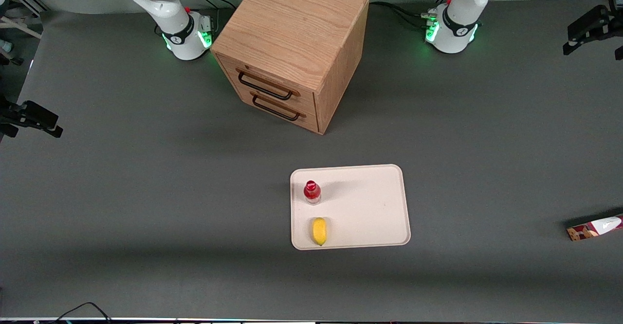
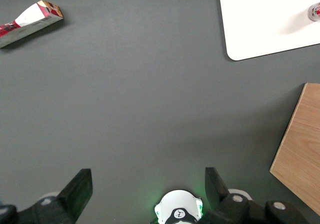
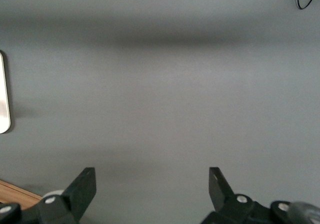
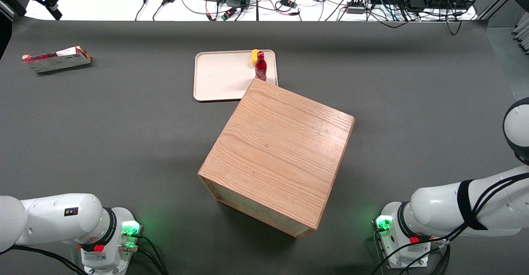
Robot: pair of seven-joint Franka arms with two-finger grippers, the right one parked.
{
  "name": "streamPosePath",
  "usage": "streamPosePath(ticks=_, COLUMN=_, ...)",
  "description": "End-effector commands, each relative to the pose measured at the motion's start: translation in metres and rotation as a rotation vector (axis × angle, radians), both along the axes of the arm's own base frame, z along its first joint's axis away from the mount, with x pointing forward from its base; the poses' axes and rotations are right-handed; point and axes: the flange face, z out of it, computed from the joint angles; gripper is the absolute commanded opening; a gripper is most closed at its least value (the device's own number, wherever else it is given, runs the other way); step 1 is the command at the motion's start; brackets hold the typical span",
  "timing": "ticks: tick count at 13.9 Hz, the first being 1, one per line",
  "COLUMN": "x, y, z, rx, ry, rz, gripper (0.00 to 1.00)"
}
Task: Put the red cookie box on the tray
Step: 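Lower the left gripper onto the red tartan cookie box and close it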
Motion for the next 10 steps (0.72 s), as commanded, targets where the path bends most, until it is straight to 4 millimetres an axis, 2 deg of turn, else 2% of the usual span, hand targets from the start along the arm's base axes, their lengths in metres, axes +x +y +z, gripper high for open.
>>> streamPosePath(ticks=1, x=0.002, y=0.009, z=0.007, rx=0.013, ry=0.026, rz=0.015, gripper=1.0)
streamPosePath(ticks=3, x=0.003, y=0.021, z=0.004, rx=0.014, ry=0.033, rz=0.04, gripper=1.0)
streamPosePath(ticks=4, x=0.008, y=0.034, z=-0.003, rx=0.021, ry=0.04, rz=0.059, gripper=1.0)
streamPosePath(ticks=6, x=0.037, y=0.077, z=-0.044, rx=0.087, ry=0.104, rz=0.063, gripper=1.0)
streamPosePath(ticks=7, x=0.057, y=0.099, z=-0.065, rx=0.093, ry=0.112, rz=-0.054, gripper=1.0)
streamPosePath(ticks=8, x=0.07, y=0.131, z=-0.077, rx=0.082, ry=0.103, rz=-0.176, gripper=1.0)
streamPosePath(ticks=9, x=0.084, y=0.165, z=-0.099, rx=0.076, ry=0.109, rz=-0.262, gripper=1.0)
streamPosePath(ticks=10, x=0.098, y=0.19, z=-0.122, rx=0.078, ry=0.114, rz=-0.341, gripper=1.0)
